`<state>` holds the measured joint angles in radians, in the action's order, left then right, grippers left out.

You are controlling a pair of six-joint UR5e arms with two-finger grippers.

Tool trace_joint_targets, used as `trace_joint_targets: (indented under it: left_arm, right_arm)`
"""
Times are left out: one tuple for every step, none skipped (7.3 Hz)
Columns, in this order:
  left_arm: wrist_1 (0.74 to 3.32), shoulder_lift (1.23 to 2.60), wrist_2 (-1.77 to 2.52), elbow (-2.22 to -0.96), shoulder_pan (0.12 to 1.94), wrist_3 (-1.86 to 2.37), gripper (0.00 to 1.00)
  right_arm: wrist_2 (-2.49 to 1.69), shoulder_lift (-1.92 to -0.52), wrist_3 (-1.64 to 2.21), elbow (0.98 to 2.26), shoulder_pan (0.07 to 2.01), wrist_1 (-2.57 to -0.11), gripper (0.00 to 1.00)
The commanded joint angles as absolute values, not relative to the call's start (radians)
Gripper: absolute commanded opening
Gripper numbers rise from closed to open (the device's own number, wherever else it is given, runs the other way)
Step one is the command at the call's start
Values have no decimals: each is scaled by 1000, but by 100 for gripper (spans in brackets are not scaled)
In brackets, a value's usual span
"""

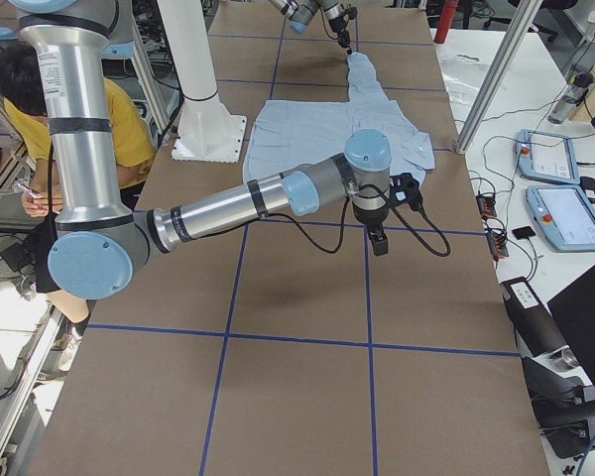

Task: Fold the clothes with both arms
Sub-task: 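Carry the sleeve with the left gripper across the shirt body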

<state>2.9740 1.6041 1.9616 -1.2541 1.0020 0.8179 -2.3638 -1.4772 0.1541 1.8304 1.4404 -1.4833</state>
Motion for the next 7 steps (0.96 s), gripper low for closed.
trace_joint_targets:
  left_arm:
    - [2968, 1638, 2064, -1410, 1057, 822, 0]
    - [2892, 1653, 2091, -1505, 1057, 836, 0]
    - [2737, 1710, 2108, -1605, 1055, 894, 0]
    - [2576, 1805, 2112, -1682, 1052, 995, 0]
    - [2468, 1906, 2112, -1703, 1026, 1053, 0]
    - [2382, 1995, 2096, -1697, 965, 1092, 0]
    - [2305, 2087, 2044, -1691, 900, 1147, 0]
  right_arm:
    - [-2364, -1477, 160, 1832, 1442, -1483, 100]
    - [-2364, -1477, 160, 1832, 1440, -1483, 100]
    - [-2364, -1477, 160, 1830, 1440, -1485, 100]
    - [-2364, -1477, 161, 1830, 1440, -1483, 100]
    - [-2364, -1477, 163, 1830, 1440, -1485, 100]
    - [-2364, -1477, 161, 1829, 1440, -1485, 100]
    - [-2364, -1477, 164, 1829, 1440, -1485, 100]
